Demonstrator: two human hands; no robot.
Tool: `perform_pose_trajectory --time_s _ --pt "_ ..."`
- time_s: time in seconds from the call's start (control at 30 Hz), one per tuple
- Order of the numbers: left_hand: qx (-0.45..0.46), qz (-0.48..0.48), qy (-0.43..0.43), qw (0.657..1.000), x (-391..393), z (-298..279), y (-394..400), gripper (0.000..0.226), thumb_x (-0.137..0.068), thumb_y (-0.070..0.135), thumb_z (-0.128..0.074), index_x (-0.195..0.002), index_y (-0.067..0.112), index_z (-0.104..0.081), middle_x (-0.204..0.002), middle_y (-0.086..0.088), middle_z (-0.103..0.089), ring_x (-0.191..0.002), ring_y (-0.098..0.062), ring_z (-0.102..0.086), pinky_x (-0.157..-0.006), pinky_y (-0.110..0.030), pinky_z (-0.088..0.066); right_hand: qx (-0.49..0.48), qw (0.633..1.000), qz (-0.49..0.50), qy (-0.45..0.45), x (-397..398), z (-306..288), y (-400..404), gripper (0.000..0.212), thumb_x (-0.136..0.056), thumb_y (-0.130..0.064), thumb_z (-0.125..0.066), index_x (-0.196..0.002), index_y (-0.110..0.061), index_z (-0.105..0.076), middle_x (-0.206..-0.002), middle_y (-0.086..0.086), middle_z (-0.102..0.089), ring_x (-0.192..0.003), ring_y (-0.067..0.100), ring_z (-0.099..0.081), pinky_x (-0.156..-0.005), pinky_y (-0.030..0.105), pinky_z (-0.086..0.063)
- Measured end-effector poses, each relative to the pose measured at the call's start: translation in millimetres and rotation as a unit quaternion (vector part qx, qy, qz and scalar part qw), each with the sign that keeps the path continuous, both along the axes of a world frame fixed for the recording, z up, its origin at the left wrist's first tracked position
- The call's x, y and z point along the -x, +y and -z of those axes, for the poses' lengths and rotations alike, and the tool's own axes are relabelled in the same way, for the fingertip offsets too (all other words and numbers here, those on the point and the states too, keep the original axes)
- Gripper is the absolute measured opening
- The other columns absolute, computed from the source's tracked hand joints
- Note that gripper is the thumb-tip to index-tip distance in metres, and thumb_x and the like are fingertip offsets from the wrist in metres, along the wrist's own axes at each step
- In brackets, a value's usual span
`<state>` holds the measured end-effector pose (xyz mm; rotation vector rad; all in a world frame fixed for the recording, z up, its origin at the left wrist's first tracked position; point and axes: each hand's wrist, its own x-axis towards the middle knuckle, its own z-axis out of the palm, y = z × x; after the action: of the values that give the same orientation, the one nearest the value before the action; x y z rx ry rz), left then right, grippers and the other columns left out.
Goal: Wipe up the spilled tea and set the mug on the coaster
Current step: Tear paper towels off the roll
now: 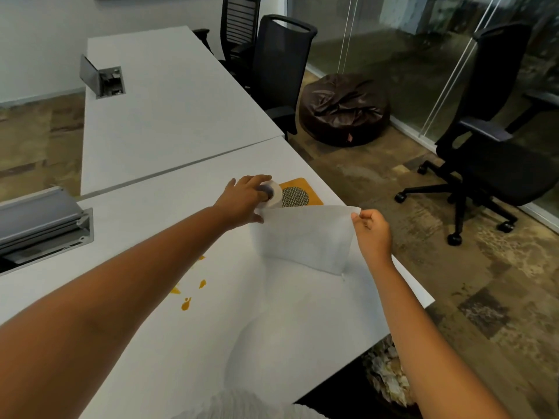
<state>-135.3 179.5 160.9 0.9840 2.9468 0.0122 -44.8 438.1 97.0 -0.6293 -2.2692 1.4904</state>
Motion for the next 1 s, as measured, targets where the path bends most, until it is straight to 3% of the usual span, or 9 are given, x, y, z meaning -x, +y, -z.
perform_pose_trajectory --time_s 0.13,0.27,0.4,0.53,0.77,0.83,0.93,1.0 --pt "-0.024 -0.011 -0.017 1.0 2.3 4.8 -8.4 0.063 -0.075 0.017 -0.074 -0.133 0.016 -0.048 -0.152 -0.005 -0.025 -0.135 -0.031 -0.028 -0.107 -0.043 -0.032 0.016 0.999 0.046 0.006 1.9 2.0 2.9 0.009 -0.091 -0.023 -0.055 -0.09 -0.014 -0.055 -0.082 0.002 -0.061 -0.066 0.005 -0.053 -0.054 0.015 -0.037" --pt "-0.068 -0.015 -0.038 0.997 1.6 10.5 -16.0 0.071 -0.077 0.006 -0.071 -0.139 0.018 -0.04 -0.153 -0.006 -0.024 -0.137 -0.032 -0.025 -0.108 -0.039 -0.033 0.039 0.996 0.075 0.018 2.0 6.0 5.3 0.017 -0.091 -0.023 -0.056 -0.096 -0.007 -0.059 -0.083 0.004 -0.062 -0.065 0.007 -0.054 -0.055 0.014 -0.039" --pt "-0.085 -0.008 -0.017 0.996 -1.6 13.3 -13.9 0.069 -0.077 0.006 -0.07 -0.138 0.017 -0.04 -0.152 -0.007 -0.028 -0.137 -0.031 -0.028 -0.109 -0.037 -0.03 0.053 0.995 0.084 0.024 2.6 8.3 6.3 0.018 -0.091 -0.021 -0.056 -0.099 -0.005 -0.059 -0.087 0.004 -0.061 -0.073 0.013 -0.056 -0.055 0.012 -0.041" --pt "-0.103 -0.015 -0.03 0.994 -2.7 15.1 -13.6 0.065 -0.08 0.011 -0.068 -0.139 0.016 -0.04 -0.152 -0.006 -0.026 -0.137 -0.029 -0.03 -0.109 -0.037 -0.03 0.072 0.991 0.094 0.058 4.9 9.1 6.5 0.019 -0.091 -0.019 -0.057 -0.101 -0.003 -0.059 -0.086 0.003 -0.06 -0.067 0.001 -0.053 -0.051 -0.003 -0.04" --pt "-0.127 -0.023 -0.031 0.991 -4.7 16.8 -20.7 0.062 -0.083 0.013 -0.066 -0.136 0.033 -0.041 -0.152 0.0 -0.028 -0.129 -0.027 -0.043 -0.096 -0.034 -0.043 0.12 0.981 0.138 0.072 15.3 15.1 8.4 0.025 -0.092 -0.02 -0.055 -0.106 0.0 -0.057 -0.092 0.004 -0.059 -0.07 0.0 -0.054 -0.055 -0.001 -0.043" --pt "-0.132 -0.019 0.009 0.991 -4.9 16.2 -25.9 0.058 -0.082 0.014 -0.067 -0.133 0.033 -0.045 -0.145 -0.003 -0.039 -0.12 -0.029 -0.05 -0.089 -0.03 -0.045 0.132 0.976 0.162 0.068 18.2 15.7 11.5 0.025 -0.092 -0.021 -0.054 -0.108 -0.002 -0.056 -0.096 0.006 -0.06 -0.075 0.005 -0.056 -0.061 0.004 -0.046" --pt "-0.088 -0.01 0.045 0.995 -3.0 10.6 -32.7 0.048 -0.082 0.019 -0.067 -0.128 0.025 -0.052 -0.135 -0.006 -0.048 -0.113 -0.031 -0.053 -0.082 -0.037 -0.051 0.148 0.967 0.199 0.058 21.0 14.9 10.4 0.025 -0.092 -0.019 -0.053 -0.114 -0.006 -0.053 -0.115 0.012 -0.061 -0.097 0.017 -0.058 -0.08 0.021 -0.047" --pt "-0.069 -0.011 0.051 0.996 -1.9 8.2 -35.2 0.045 -0.082 0.021 -0.067 -0.126 0.022 -0.054 -0.134 -0.006 -0.047 -0.112 -0.031 -0.052 -0.081 -0.04 -0.052 0.101 0.972 0.202 0.065 22.8 10.5 2.7 0.031 -0.09 -0.019 -0.055 -0.119 -0.009 -0.051 -0.128 0.012 -0.052 -0.114 0.021 -0.053 -0.086 0.022 -0.043"
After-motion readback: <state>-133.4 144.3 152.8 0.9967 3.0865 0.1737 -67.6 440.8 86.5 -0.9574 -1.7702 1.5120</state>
